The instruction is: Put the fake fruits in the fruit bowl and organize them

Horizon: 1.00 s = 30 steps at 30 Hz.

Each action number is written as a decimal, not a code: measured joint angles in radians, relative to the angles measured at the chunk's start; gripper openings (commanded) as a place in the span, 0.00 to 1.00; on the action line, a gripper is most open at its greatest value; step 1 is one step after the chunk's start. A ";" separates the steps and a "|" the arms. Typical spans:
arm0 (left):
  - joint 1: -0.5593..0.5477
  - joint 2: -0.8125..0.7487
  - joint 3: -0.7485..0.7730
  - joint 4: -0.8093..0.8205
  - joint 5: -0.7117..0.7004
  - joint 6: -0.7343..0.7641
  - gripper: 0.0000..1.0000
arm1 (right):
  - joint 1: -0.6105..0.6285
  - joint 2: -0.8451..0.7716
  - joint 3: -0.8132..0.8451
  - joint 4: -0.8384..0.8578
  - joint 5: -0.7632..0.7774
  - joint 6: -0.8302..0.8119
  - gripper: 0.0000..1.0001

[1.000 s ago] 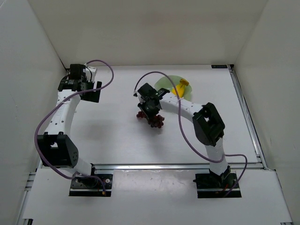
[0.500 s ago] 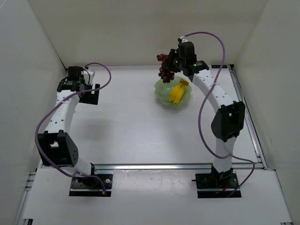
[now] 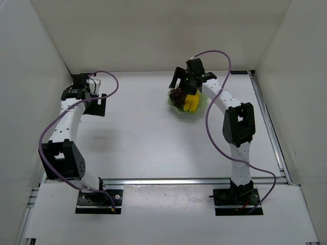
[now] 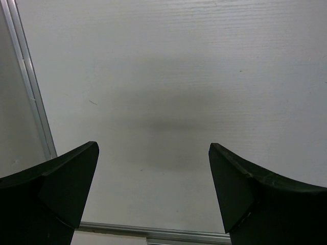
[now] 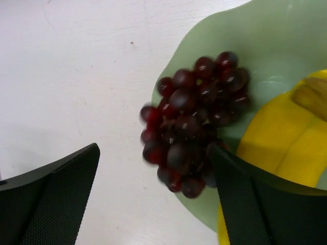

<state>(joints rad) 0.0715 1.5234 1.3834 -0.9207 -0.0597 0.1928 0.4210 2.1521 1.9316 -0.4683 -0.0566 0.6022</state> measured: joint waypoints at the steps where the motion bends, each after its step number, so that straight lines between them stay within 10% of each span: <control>1: 0.001 0.003 0.000 0.000 0.000 0.000 1.00 | 0.000 -0.001 0.000 -0.001 0.000 0.000 0.99; 13: 0.053 0.008 0.035 -0.007 0.000 -0.018 1.00 | -0.035 -0.360 -0.108 -0.013 0.076 -0.026 0.99; 23: 0.193 -0.023 0.003 0.008 0.000 -0.061 1.00 | -0.645 -0.829 -0.657 -0.070 0.000 -0.038 0.99; 30: 0.206 -0.052 -0.068 0.006 0.001 -0.087 1.00 | -0.726 -0.862 -0.855 -0.225 -0.003 -0.084 0.99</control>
<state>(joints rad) 0.2779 1.4715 1.3155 -0.9146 -0.0589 0.1062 -0.3046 1.2900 1.0763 -0.6937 -0.0601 0.5179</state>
